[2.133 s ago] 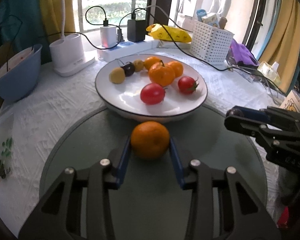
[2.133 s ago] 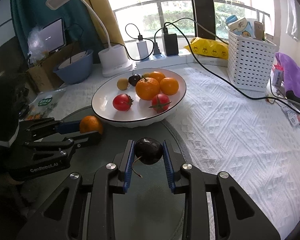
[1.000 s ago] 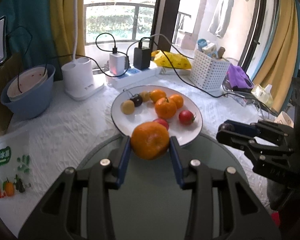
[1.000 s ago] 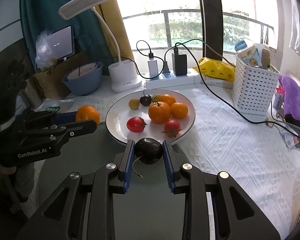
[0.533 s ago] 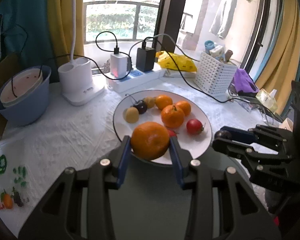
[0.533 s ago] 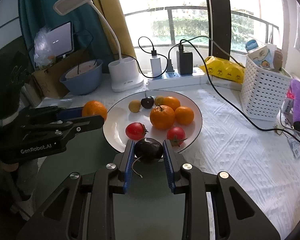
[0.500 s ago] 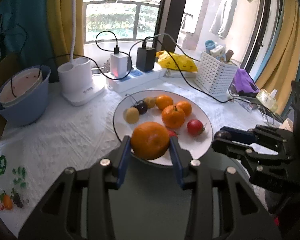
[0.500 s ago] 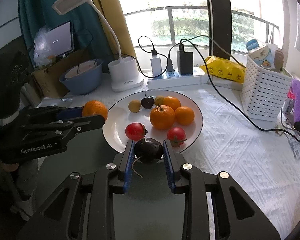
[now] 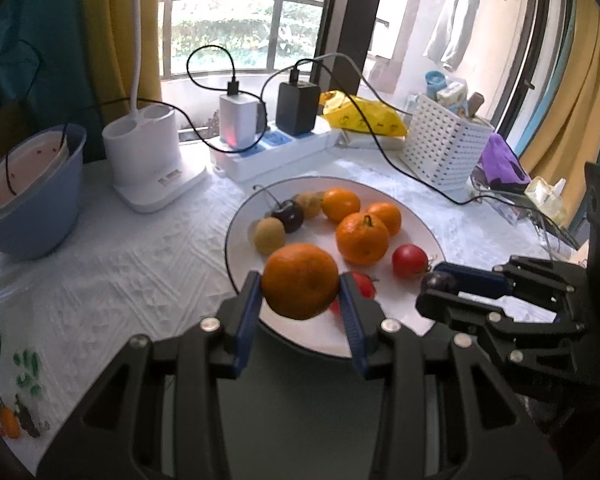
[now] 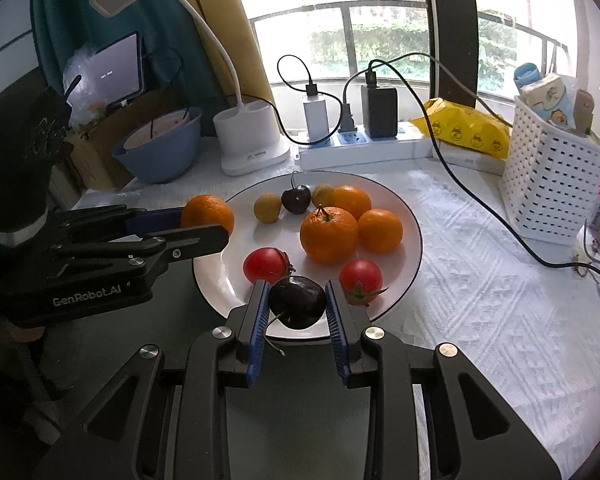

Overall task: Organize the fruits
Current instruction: 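Carry the orange to the plate with the left tool while the right tool carries the plum, then open the left tool over the plate while the right tool releases the plum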

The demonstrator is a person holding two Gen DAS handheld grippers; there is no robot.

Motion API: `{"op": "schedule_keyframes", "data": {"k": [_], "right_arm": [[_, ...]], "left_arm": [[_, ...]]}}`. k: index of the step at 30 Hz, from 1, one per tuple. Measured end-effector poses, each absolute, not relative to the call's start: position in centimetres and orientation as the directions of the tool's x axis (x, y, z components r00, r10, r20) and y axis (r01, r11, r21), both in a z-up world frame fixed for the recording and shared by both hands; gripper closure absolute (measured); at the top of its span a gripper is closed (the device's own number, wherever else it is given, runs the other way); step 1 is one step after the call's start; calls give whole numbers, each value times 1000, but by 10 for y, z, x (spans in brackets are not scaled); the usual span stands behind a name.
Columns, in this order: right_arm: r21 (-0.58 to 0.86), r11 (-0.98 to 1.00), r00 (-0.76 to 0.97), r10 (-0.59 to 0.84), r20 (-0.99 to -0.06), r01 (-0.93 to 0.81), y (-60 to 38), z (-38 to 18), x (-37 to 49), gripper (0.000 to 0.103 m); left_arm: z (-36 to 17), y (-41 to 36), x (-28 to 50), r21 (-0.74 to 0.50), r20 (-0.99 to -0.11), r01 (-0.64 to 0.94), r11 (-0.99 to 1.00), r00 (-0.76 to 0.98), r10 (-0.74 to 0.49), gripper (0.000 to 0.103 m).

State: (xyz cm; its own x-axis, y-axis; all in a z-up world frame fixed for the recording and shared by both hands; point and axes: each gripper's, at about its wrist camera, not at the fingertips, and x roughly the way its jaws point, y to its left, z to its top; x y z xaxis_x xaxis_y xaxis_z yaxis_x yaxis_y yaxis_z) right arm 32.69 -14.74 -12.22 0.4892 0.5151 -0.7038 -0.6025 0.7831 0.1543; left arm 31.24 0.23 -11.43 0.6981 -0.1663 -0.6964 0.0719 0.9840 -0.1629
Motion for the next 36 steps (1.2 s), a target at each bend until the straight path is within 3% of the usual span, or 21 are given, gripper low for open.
{"op": "schedule_keyframes", "data": {"k": [16, 36], "right_arm": [[147, 791, 491, 501, -712, -594, -147, -124, 331, 72], [111, 795, 522, 489, -699, -596, -146, -104, 312, 72]], "left_arm": [[-122, 7, 320, -185, -717, 41, 982, 678, -164, 62], [-99, 10, 296, -196, -672, 48, 979, 721, -170, 60]]}}
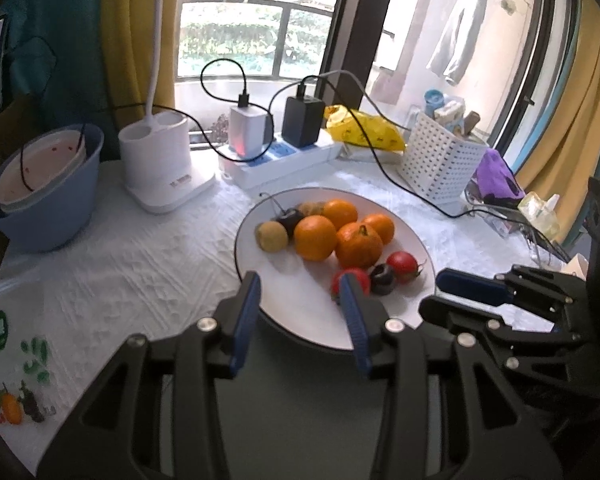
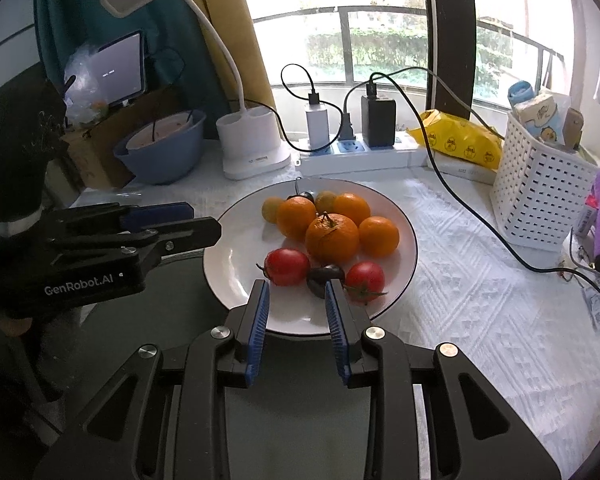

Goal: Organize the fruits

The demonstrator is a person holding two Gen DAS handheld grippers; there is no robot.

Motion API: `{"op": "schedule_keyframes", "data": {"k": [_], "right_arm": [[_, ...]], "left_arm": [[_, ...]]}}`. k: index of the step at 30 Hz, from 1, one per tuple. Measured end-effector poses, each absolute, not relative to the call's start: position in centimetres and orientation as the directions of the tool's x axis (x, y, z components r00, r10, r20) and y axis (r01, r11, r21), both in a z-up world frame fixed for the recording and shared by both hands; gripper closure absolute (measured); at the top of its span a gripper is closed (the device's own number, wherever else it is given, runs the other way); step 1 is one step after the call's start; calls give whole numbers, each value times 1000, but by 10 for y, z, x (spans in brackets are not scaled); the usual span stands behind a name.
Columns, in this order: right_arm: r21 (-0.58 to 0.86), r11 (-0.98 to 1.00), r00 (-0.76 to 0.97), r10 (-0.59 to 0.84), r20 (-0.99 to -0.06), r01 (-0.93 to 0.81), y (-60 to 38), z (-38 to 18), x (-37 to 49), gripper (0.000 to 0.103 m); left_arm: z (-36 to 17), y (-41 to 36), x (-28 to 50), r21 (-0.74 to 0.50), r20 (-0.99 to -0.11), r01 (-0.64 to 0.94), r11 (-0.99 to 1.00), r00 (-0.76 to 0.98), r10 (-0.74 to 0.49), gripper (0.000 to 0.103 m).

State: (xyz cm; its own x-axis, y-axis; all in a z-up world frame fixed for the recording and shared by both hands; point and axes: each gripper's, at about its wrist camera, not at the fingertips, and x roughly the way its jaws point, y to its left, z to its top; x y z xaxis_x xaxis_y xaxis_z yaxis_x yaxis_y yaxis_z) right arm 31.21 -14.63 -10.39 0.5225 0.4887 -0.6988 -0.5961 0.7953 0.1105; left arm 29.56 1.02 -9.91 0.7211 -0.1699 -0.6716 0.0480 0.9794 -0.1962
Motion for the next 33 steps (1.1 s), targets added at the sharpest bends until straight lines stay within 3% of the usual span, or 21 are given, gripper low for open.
{"op": "schedule_keyframes", "data": {"k": [33], "right_arm": [[67, 800, 579, 486, -655, -596, -147, -70, 244, 72]], "left_arm": [[-71, 24, 216, -161, -609, 24, 987, 784, -119, 59]]}}
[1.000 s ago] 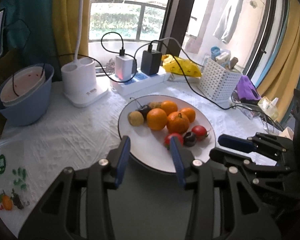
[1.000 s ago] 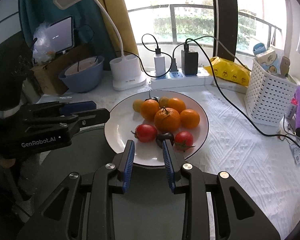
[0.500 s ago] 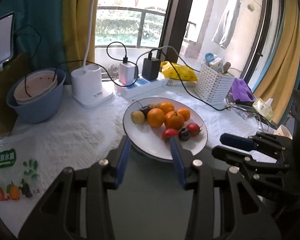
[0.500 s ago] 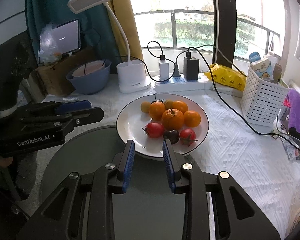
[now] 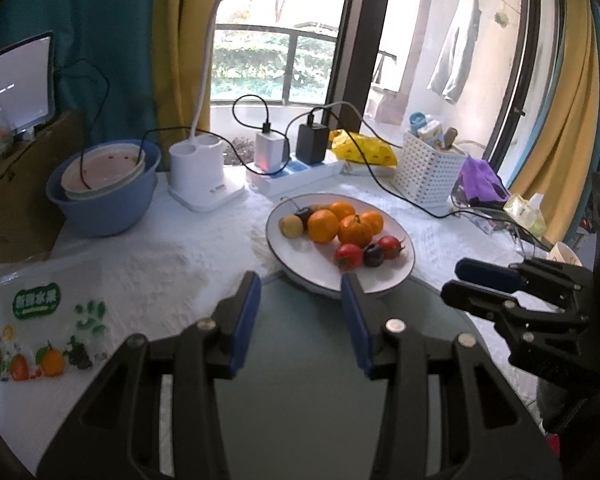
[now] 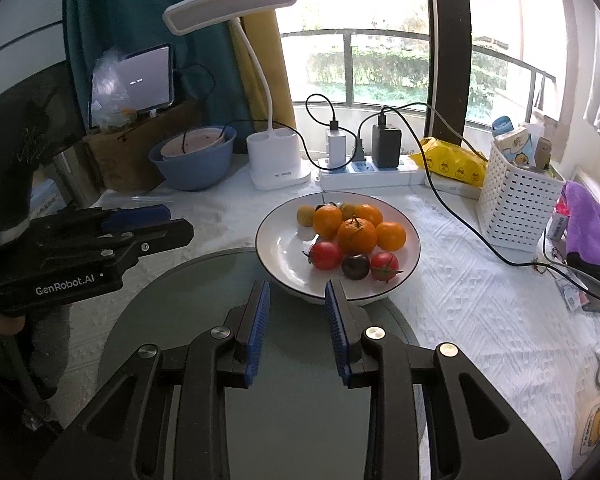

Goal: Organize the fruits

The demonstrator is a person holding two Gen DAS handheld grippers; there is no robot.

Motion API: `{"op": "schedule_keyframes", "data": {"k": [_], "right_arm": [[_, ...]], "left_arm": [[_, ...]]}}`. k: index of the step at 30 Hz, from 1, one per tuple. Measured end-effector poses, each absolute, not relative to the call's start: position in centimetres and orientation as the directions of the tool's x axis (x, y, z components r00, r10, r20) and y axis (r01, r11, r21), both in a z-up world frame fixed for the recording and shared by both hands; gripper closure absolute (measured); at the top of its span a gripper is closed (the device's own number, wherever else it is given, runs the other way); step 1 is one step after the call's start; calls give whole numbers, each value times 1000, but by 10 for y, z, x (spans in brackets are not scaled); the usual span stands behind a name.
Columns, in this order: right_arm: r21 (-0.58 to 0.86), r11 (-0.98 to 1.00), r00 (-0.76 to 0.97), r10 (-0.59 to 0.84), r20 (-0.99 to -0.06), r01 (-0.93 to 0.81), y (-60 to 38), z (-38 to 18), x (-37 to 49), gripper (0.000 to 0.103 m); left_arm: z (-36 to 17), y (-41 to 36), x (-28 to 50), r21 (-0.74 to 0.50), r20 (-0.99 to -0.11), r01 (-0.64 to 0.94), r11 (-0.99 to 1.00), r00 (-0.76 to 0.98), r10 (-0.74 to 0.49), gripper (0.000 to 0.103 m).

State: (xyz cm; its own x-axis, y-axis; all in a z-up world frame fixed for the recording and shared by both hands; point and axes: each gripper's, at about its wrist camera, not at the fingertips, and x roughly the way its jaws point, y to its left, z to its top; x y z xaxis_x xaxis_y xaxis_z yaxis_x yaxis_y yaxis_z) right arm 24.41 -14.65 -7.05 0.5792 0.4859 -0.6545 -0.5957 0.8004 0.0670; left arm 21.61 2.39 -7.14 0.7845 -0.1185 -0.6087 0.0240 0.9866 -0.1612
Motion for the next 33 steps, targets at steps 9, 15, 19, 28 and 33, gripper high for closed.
{"op": "schedule_keyframes", "data": {"k": [9, 15, 19, 28, 33], "right_arm": [[59, 803, 594, 486, -641, -593, -147, -64, 222, 72], [53, 809, 617, 487, -618, -586, -151, -55, 203, 72], [42, 812, 634, 486, -601, -582, -153, -47, 190, 72], [18, 824, 679, 478, -557, -566, -160, -27, 163, 72], [5, 832, 704, 473, -530, -555, -163, -14, 148, 72]], "left_arm": [[-68, 25, 191, -153, -594, 25, 988, 797, -112, 46], [-59, 24, 171, -140, -572, 35, 990, 813, -110, 46], [-51, 22, 156, -132, -549, 45, 990, 829, -111, 46], [-33, 19, 128, -120, -496, 69, 990, 860, -120, 46], [-21, 17, 114, -113, -462, 85, 990, 878, -128, 46]]}}
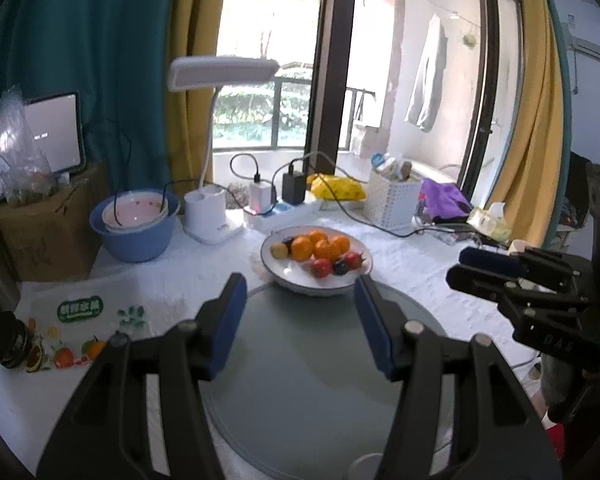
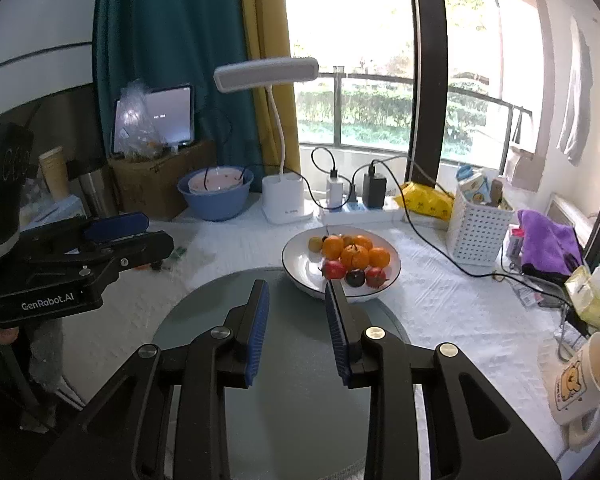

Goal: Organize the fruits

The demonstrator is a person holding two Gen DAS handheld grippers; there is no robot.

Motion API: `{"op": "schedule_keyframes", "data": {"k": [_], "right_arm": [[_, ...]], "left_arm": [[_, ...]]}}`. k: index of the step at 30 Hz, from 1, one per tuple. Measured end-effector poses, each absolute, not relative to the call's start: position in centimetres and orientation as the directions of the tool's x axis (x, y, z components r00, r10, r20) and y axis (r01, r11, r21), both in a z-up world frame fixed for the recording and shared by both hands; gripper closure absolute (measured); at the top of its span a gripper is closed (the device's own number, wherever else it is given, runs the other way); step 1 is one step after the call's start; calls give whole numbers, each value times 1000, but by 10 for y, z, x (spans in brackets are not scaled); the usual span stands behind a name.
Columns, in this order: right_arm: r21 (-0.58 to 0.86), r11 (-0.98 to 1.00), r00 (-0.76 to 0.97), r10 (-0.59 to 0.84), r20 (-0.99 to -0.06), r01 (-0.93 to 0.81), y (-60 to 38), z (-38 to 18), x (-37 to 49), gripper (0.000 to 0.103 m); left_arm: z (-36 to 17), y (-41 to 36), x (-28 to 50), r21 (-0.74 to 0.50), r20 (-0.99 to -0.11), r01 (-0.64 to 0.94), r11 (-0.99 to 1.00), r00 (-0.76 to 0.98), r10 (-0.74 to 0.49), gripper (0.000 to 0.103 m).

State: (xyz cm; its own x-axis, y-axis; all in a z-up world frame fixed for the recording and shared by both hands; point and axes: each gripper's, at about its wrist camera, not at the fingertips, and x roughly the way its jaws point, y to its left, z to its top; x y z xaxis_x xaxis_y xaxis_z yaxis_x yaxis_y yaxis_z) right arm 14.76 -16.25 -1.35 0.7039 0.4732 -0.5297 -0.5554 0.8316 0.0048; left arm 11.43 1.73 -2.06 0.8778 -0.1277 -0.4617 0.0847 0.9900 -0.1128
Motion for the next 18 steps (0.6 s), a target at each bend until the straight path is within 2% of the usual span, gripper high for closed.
{"op": "schedule_keyframes", "data": {"k": [7, 9, 11, 13, 18], "right_arm": [[-3, 837, 728, 475, -495, -548, -166, 2, 131, 72], [-6, 838, 735, 475, -485, -545, -168, 7, 127, 72], [-4, 840, 739, 475, -477, -542, -170, 11, 123, 70], [-8, 843, 748, 473, -467, -538, -172, 15, 118, 64], [-14, 852, 771, 467, -432, -524, -180, 28, 104, 64]], "left_arm": [[-4, 16, 97, -107, -417, 91, 990, 900, -128, 45], [0, 16, 92, -107, -403, 93, 990, 906, -129, 37], [4, 16, 87, -112, -384, 96, 989, 914, -132, 33], [9, 17, 81, -111, -371, 100, 989, 919, -135, 33], [21, 14, 67, -103, -340, 107, 989, 931, -136, 33]]}}
